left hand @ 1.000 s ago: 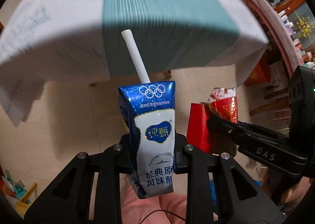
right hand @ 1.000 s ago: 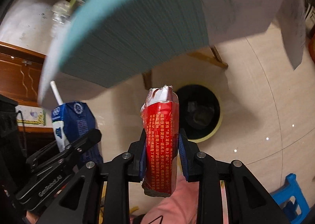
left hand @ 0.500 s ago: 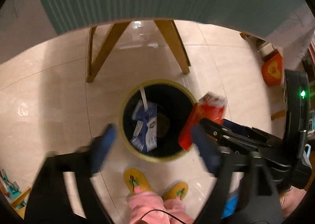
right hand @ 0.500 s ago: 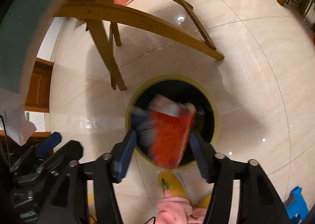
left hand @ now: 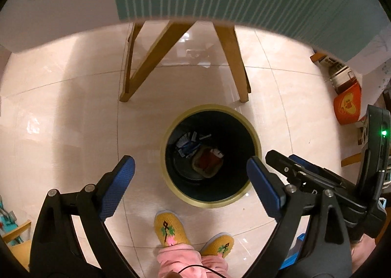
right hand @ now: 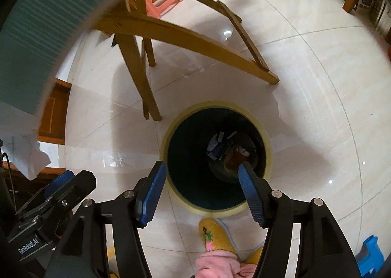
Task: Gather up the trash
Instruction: 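Raise both tools back toward the table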
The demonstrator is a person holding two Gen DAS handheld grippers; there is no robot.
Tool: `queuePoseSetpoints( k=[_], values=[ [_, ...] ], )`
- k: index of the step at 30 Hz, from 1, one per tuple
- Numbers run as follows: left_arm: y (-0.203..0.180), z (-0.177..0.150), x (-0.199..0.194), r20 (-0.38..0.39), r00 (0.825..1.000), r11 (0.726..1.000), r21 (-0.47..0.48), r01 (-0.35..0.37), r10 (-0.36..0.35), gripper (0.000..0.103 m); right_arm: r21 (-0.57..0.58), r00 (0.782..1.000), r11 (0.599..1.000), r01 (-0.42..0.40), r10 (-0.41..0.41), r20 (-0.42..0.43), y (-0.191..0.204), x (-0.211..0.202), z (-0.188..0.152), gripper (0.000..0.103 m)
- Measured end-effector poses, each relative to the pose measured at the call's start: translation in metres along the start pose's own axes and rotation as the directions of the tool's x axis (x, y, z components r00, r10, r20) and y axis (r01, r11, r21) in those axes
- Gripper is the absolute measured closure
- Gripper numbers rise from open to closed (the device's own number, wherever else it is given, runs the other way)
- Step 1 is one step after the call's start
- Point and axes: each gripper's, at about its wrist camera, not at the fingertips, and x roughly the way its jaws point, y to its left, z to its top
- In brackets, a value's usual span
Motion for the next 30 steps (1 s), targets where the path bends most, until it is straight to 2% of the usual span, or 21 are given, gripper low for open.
queuePoseSetpoints(
  k=[7, 13, 19, 24, 30],
  values=[
    [-0.012, 0.007, -0.081, 0.049, 0.999, 1.0, 0.012, -0.001, 0.001, 0.012, -0.06, 0.999, 0.998, -0.013, 0.015, 0.029, 0.032, -0.087, 0.0, 0.04],
    [-0.028, 0.015, -0.18, 0.101, 0.995, 0.999, 0.034, -0.029, 0.026, 0.012, -0.125, 0.995, 0.992, -0.034, 0.045, 0.088, 0.069, -0.19, -0.004, 0.04],
    [-0.043, 0.017, -0.276, 0.147, 0.989, 0.998, 0.06, -0.015, 0.007, 0.012, -0.213, 0.981, 0.974, -0.076, 0.111, 0.157, 0.106, -0.3, -0.008, 0.04],
    [-0.051, 0.018, -0.363, 0.243, 0.97, 0.996, 0.087, -0.028, 0.007, 0.012, -0.312, 0.963, 0.947, -0.082, 0.156, 0.219, 0.134, -0.37, -0.01, 0.04],
    [-0.064, 0.02, -0.448, 0.363, 0.932, 0.992, 0.111, -0.058, 0.014, 0.012, -0.392, 0.93, 0.913, -0.113, 0.236, 0.282, 0.155, -0.44, -0.008, 0.04]
  ],
)
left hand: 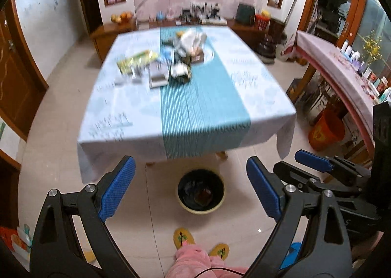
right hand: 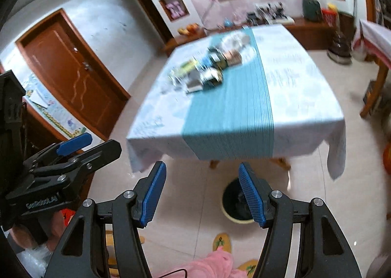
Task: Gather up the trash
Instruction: 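Raise both tools back toward the table, then grasp the clear plastic cup with the left gripper while the right grasps the white wrapper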
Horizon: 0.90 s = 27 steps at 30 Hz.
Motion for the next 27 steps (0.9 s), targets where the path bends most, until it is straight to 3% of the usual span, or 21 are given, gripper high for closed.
queuePoseSetpoints(
  k=[6, 13, 19, 27],
  values=[
    [0.006, 0.028, -0.066, 0.102, 0.995, 0.999, -0.033, -0.017, 0.021, 0.012, -0.063, 0.996, 0.998, -0.024, 0.029, 0.083, 0.021, -0.044, 0.033, 0.036],
    [0.032, 0.054, -0.088, 0.152, 0.985, 0.995, -0.068, -0.072, 0.082, 0.012, -0.029, 0.992, 0.999, -0.042, 0.045, 0.118, 0.025, -0.045, 0.076, 0.035],
    [0.073, 0.084, -0.075, 0.158, 0.982, 0.99, -0.118, -0.081, 0.1, 0.012, -0.026, 0.991, 0.999, -0.028, 0.031, 0.128, 0.026, -0.018, 0.122, 0.035],
    [0.137, 0.138, -0.016, 0.151, 0.985, 0.988, -0.137, -0.069, 0.089, 0.012, 0.013, 0.995, 1.0, 0.027, -0.028, 0.096, 0.025, 0.075, 0.187, 0.034]
  ],
)
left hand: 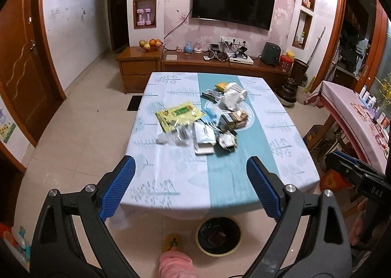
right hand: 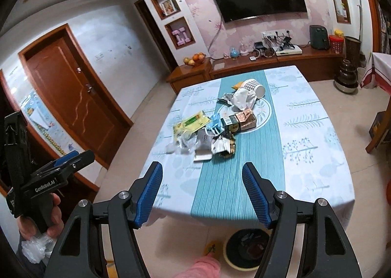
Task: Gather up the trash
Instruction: 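Grasp the clear plastic cup with the left gripper while the right grasps the white wrapper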
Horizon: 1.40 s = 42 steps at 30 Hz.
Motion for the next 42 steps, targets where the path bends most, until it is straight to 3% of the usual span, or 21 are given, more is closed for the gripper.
queuePoseSetpoints(
  k=[9, 15, 18, 22, 32, 35, 36, 37, 42],
  values=[
    [0.058, 0.07, 0.149, -0.144, 0.986, 0.994, 0.058, 0.092, -0.082, 0.012, 0.117, 0.99, 0.987, 0.106, -0.094, -0.106, -0.01, 0.148, 0.03, 0.034],
    [0.08, 0.087, 0.26, -0.302, 0.941, 0.973, 0.121, 0.199, -0.154, 0.013, 0.224, 0.966, 0.955, 0.193, -0.145, -0.214, -0.03, 0.242, 0.028, 0.034],
    [0.077, 0.085, 0.305, -0.365, 0.916, 0.957, 0.166, 0.237, -0.163, 0.019, 0.255, 0.954, 0.939, 0.23, -0.165, -0.251, -0.041, 0.277, 0.023, 0.034],
    [0.074, 0.079, 0.365, -0.455, 0.873, 0.934, 0.205, 0.294, -0.175, 0.035, 0.276, 0.937, 0.923, 0.267, -0.182, -0.3, -0.053, 0.317, 0.02, 0.034],
    [0.064, 0.073, 0.425, -0.542, 0.805, 0.893, 0.199, 0.404, -0.243, 0.039, 0.231, 0.917, 0.93, 0.285, -0.195, -0.348, -0.054, 0.376, 0.016, 0.036],
    [0.061, 0.072, 0.43, -0.556, 0.792, 0.881, 0.205, 0.425, -0.253, 0.039, 0.217, 0.908, 0.931, 0.294, -0.201, -0.368, -0.053, 0.381, 0.011, 0.052],
    [0.059, 0.072, 0.43, -0.56, 0.789, 0.878, 0.209, 0.43, -0.253, 0.039, 0.213, 0.906, 0.931, 0.298, -0.205, -0.372, -0.054, 0.381, 0.01, 0.067],
    [0.057, 0.071, 0.432, -0.567, 0.784, 0.875, 0.212, 0.435, -0.252, 0.039, 0.215, 0.903, 0.932, 0.292, -0.196, -0.382, -0.055, 0.382, 0.008, 0.072],
    [0.046, 0.065, 0.434, -0.606, 0.744, 0.848, 0.206, 0.488, -0.281, 0.042, 0.258, 0.907, 0.922, 0.289, -0.177, -0.382, -0.063, 0.369, -0.003, 0.075]
  ],
)
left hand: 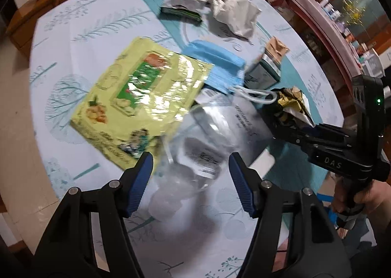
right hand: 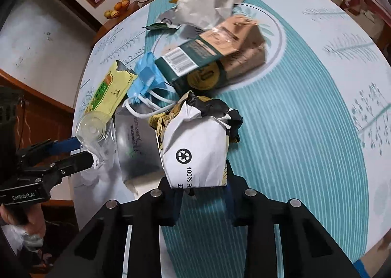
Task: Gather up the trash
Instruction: 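Grasp the clear plastic cup with the left gripper while the right grasps the white wrapper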
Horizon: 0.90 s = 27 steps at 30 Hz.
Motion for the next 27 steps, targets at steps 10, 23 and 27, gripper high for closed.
queuePoseSetpoints(
  k=[10, 23, 27],
  values=[
    [-0.014, -0.006, 0.017, -0.076, 0.995, 0.997, 0.017, 0.071, -0.07, 0.042, 0.049, 1.0, 0.999, -0.019, 0.019, 0.005, -0.016, -0.01, -0.014, 0.075],
    [-0.014, -0.011, 0.034, -0.085, 0.995, 0.998, -0.027, 0.056, -0.058, 0.042, 0.059, 0.999, 0.998, -0.037, 0.036, 0.016, -0.02, -0.018, -0.022, 0.075],
    [-0.019, -0.01, 0.026, -0.035, 0.997, 0.998, -0.011, 0.063, -0.063, 0.068, 0.036, 0.999, 0.999, -0.038, 0.038, 0.011, -0.017, -0.022, -0.027, 0.077]
  ],
)
